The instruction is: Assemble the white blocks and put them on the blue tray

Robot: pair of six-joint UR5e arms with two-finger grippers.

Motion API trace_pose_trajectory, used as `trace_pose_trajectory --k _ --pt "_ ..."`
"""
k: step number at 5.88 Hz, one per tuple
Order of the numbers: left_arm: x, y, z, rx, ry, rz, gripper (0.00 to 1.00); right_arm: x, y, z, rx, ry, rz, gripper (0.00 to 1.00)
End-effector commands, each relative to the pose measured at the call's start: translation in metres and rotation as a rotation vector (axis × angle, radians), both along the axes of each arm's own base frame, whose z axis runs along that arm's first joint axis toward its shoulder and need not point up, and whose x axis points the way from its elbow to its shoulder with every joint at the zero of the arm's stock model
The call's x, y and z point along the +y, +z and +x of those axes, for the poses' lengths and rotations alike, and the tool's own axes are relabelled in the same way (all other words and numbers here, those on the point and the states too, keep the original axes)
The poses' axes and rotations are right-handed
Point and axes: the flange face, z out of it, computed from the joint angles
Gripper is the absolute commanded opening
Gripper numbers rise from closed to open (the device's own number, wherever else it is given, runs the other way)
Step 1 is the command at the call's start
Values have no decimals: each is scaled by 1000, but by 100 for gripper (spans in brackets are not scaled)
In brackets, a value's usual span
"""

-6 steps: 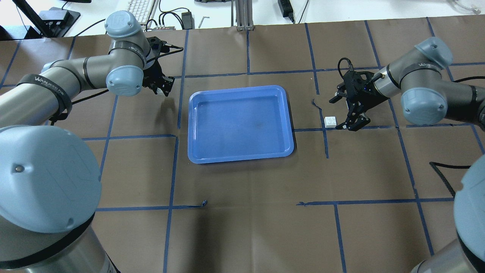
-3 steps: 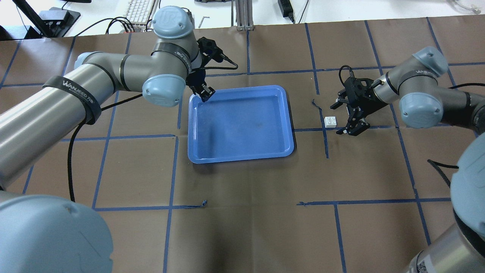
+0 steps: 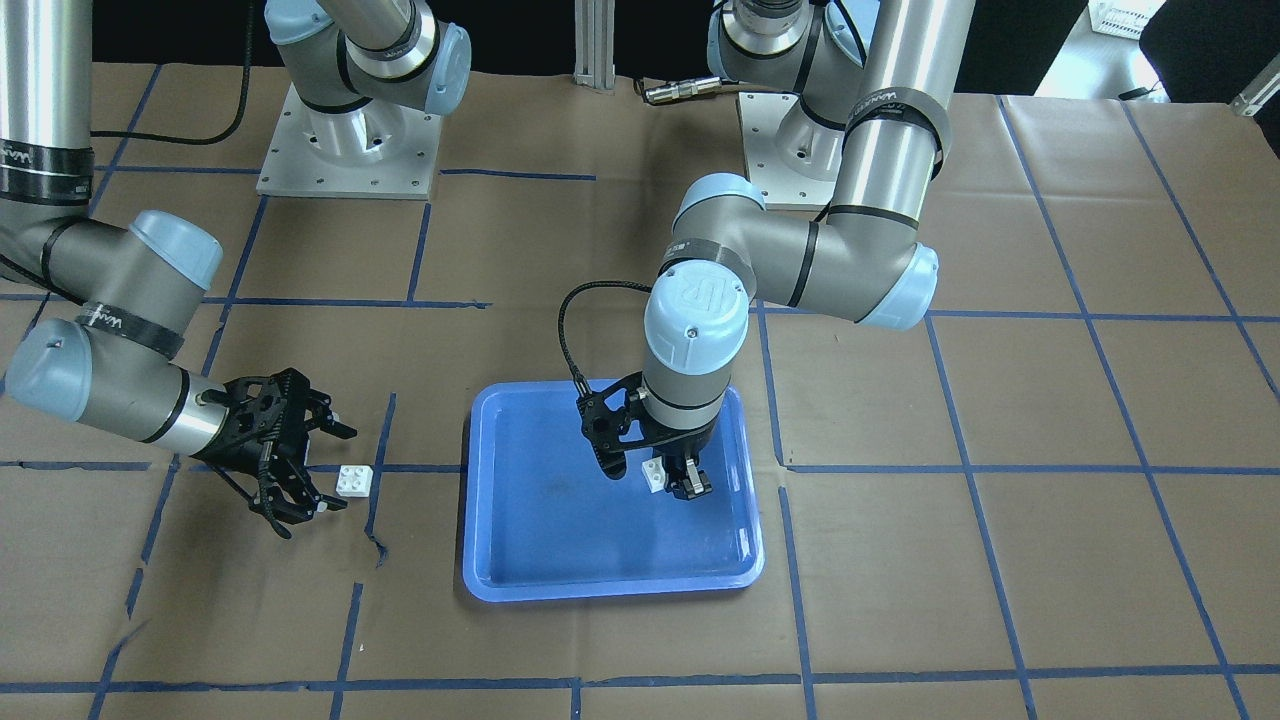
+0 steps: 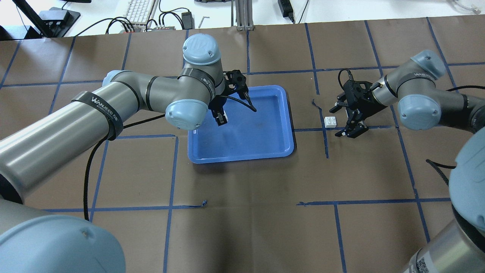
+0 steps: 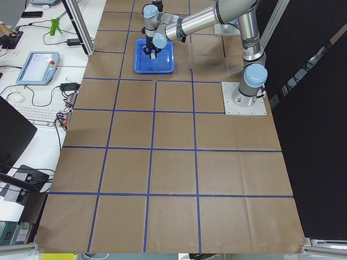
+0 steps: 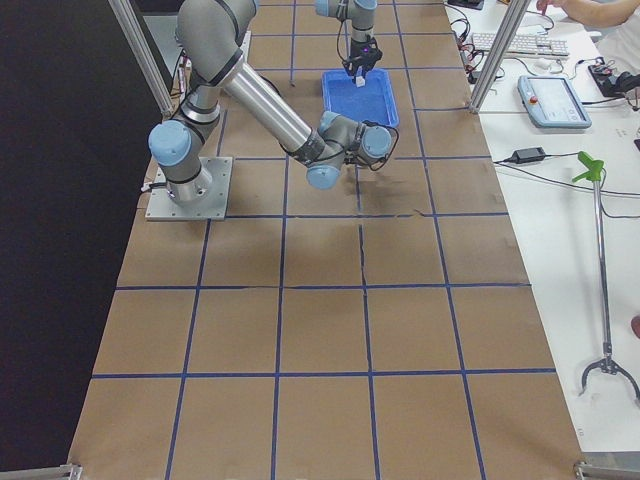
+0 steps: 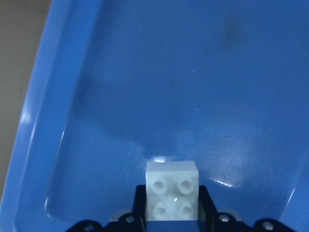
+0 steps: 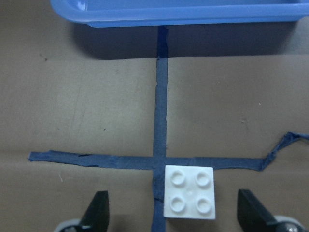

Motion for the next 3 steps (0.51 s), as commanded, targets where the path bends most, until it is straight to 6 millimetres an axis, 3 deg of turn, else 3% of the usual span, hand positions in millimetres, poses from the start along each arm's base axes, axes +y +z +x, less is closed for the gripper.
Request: trace_pose_trajectory --k 1,3 --pt "-6 -17 -8 8 -96 -27 17 -1 1 0 1 -2 -2 70" --pt "-9 -32 -15 14 -104 -50 29 -3 4 -1 3 -2 -9 40"
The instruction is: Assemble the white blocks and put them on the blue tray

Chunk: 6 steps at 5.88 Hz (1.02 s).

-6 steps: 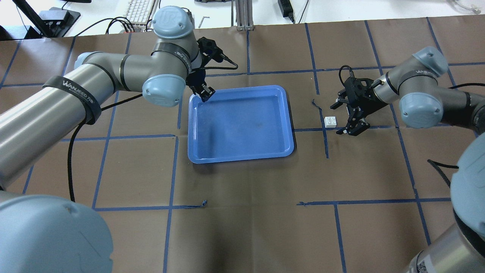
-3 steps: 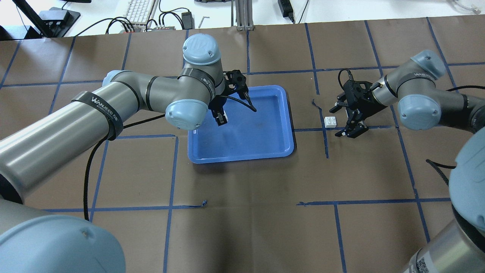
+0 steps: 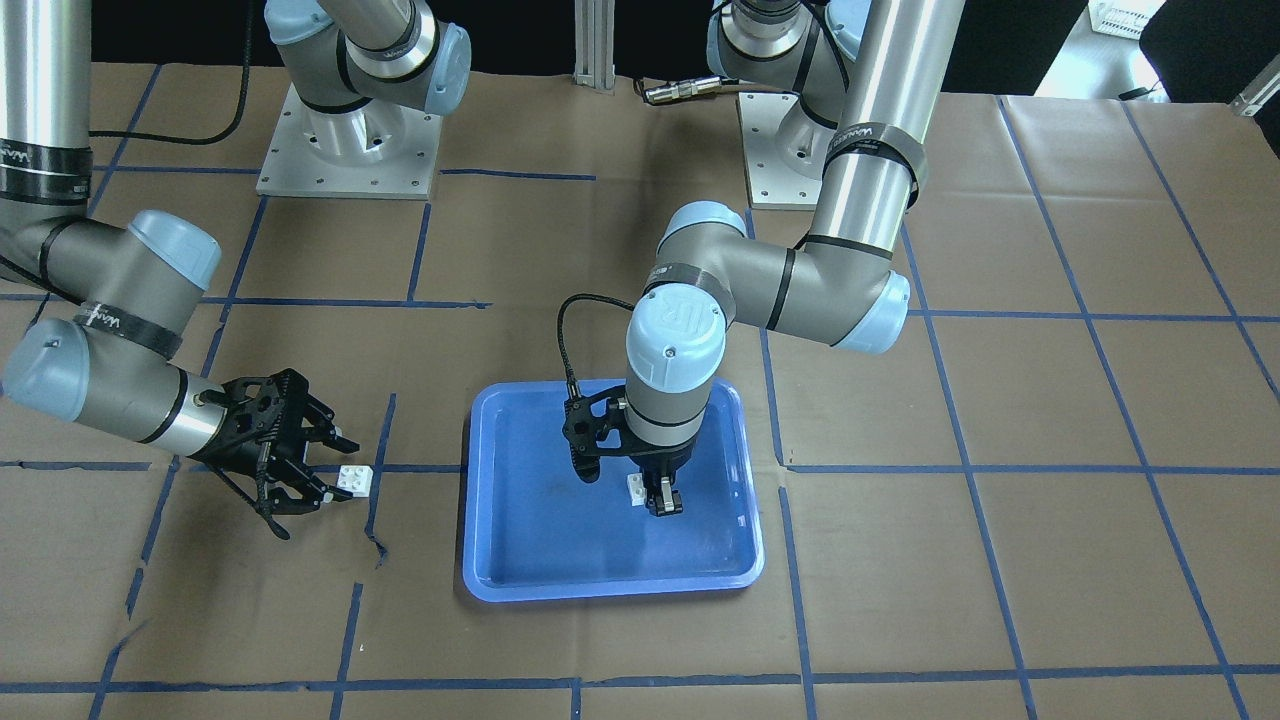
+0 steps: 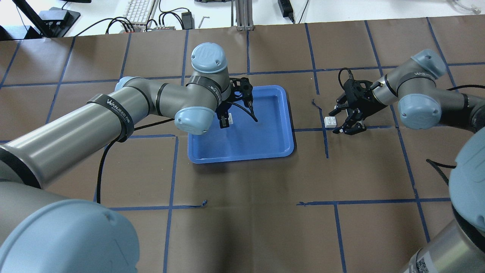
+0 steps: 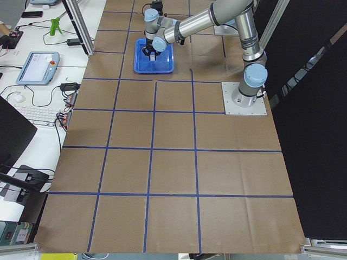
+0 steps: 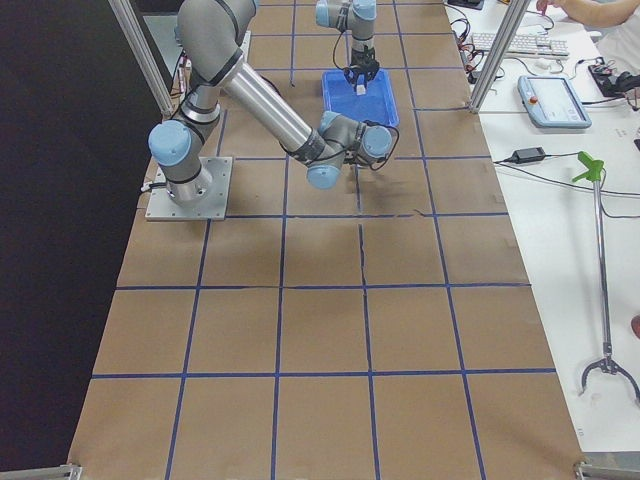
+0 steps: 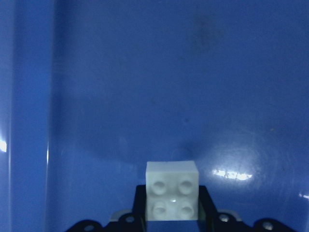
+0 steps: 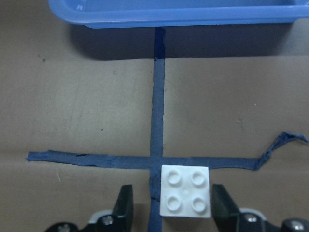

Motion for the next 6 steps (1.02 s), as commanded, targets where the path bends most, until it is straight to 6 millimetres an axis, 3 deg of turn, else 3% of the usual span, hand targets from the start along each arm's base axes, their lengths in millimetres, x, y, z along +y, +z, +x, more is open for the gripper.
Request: trace_pose_trajectory --k 1,2,3,4,5,6 --pt "0 -24 -6 -5 -9 17 33 -2 2 -1 2 1 -6 31" --pt "5 -23 -16 -7 -24 19 98 -2 5 -1 4 1 -12 25" --pt "4 -17 -16 -8 -23 13 99 -9 15 -3 13 -3 -39 22" --pt "6 9 -19 1 -26 -16 99 -18 36 -6 31 -3 -80 22" --pt "13 50 -14 -2 -21 -7 99 -18 61 -5 40 -47 -93 22" --pt "21 97 -12 -3 -21 1 99 -13 80 10 35 -49 -114 22"
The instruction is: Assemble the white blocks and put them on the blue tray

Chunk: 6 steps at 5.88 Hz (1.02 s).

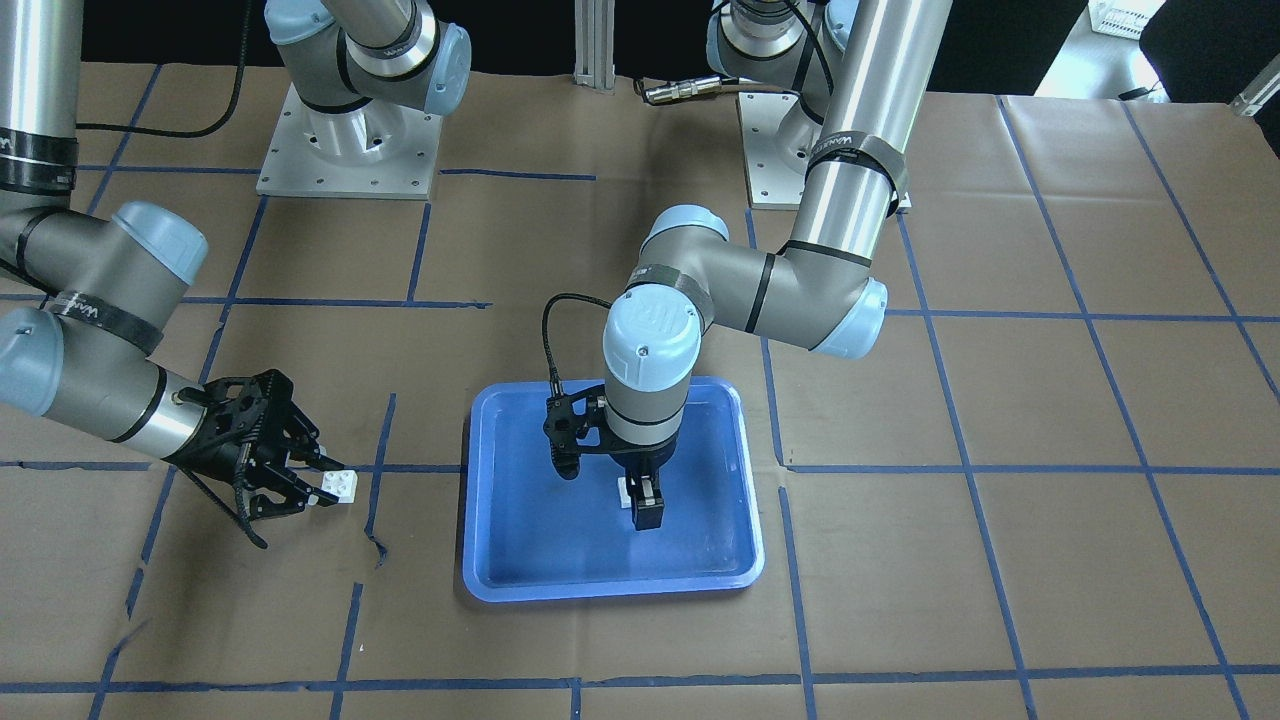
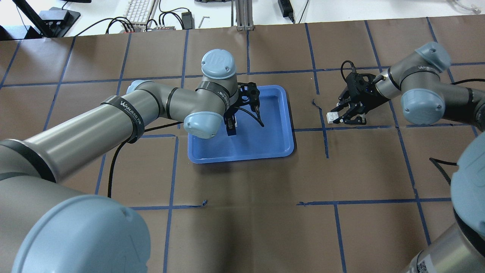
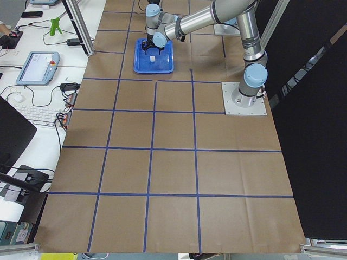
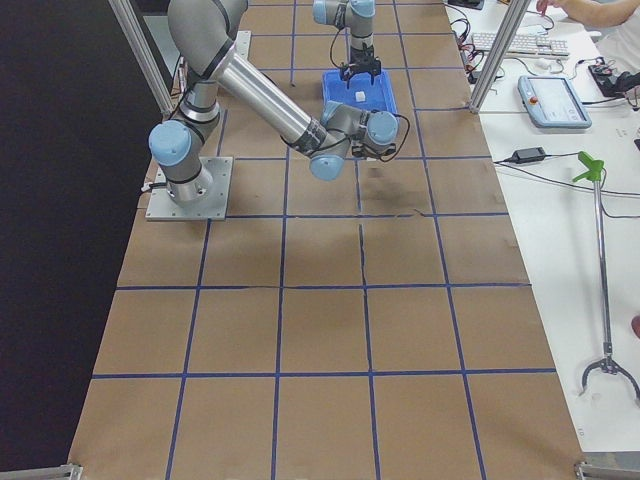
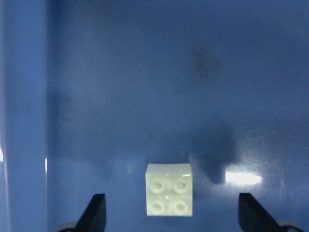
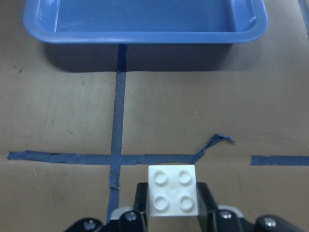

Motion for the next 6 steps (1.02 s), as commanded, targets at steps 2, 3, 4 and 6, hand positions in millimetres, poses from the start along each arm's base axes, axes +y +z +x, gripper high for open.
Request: trace_pose_trajectory --k 2,3,4,6 --pt "48 159 16 31 46 57 99 7 30 81 -91 -21 12 22" --pt "66 193 51 25 161 66 99 11 36 133 -92 -22 -2 22" --pt "67 210 84 31 329 55 99 11 44 164 -103 -107 -19 22" --pt "74 229 140 -12 633 75 99 20 19 229 -111 -17 -35 22"
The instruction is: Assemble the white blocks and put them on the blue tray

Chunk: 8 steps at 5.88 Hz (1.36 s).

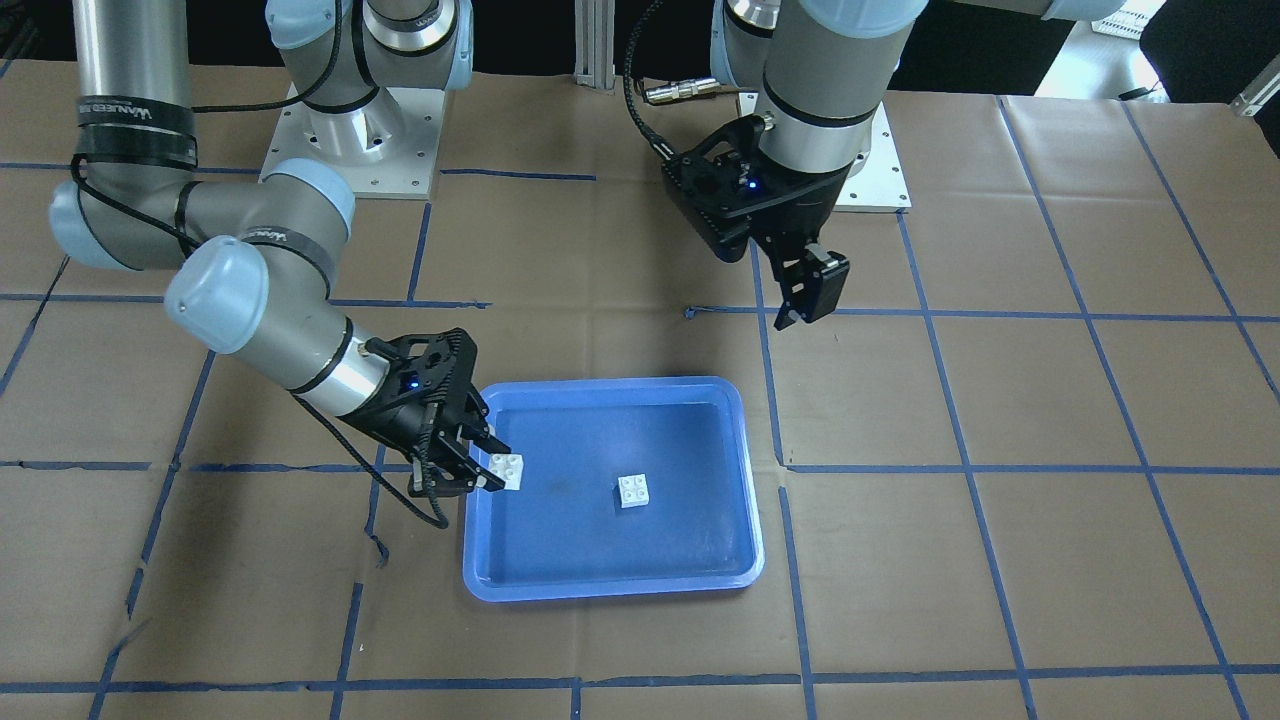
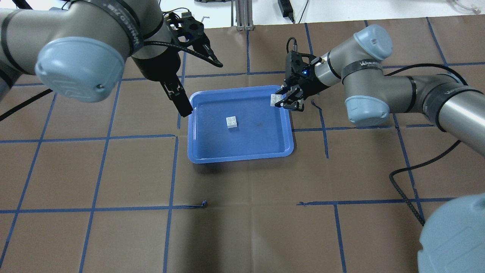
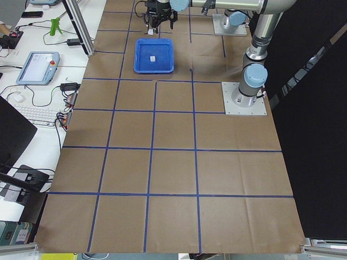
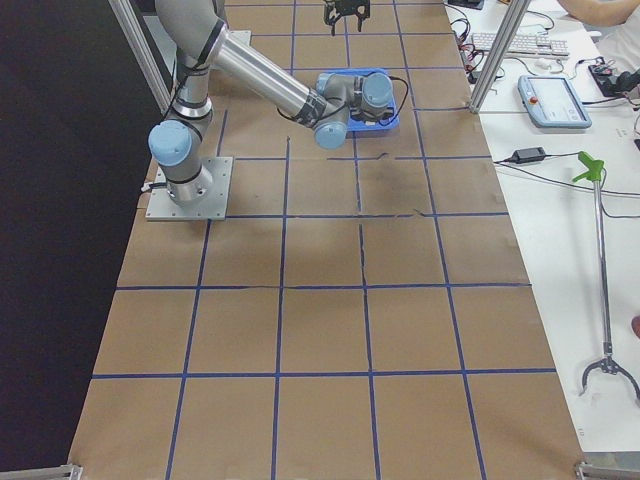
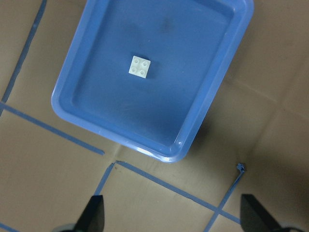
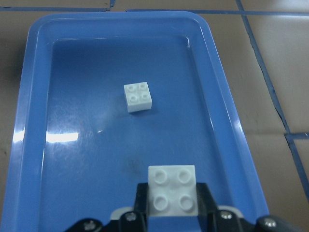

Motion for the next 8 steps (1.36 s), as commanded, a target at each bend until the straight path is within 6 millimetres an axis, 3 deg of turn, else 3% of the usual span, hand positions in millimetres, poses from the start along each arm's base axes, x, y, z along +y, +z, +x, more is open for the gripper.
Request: trace_pose_trajectory --k 1,4,6,8 --pt "3 20 49 -29 247 -1 99 9 -32 50 -4 71 9 22" --pt "7 25 54 -31 261 0 99 2 -80 63 -6 91 -26 22" --pt "7 31 63 -30 278 -7 99 3 -99 71 -7 103 -10 22" --pt "10 34 66 -19 290 -6 99 0 -92 83 -14 65 9 22"
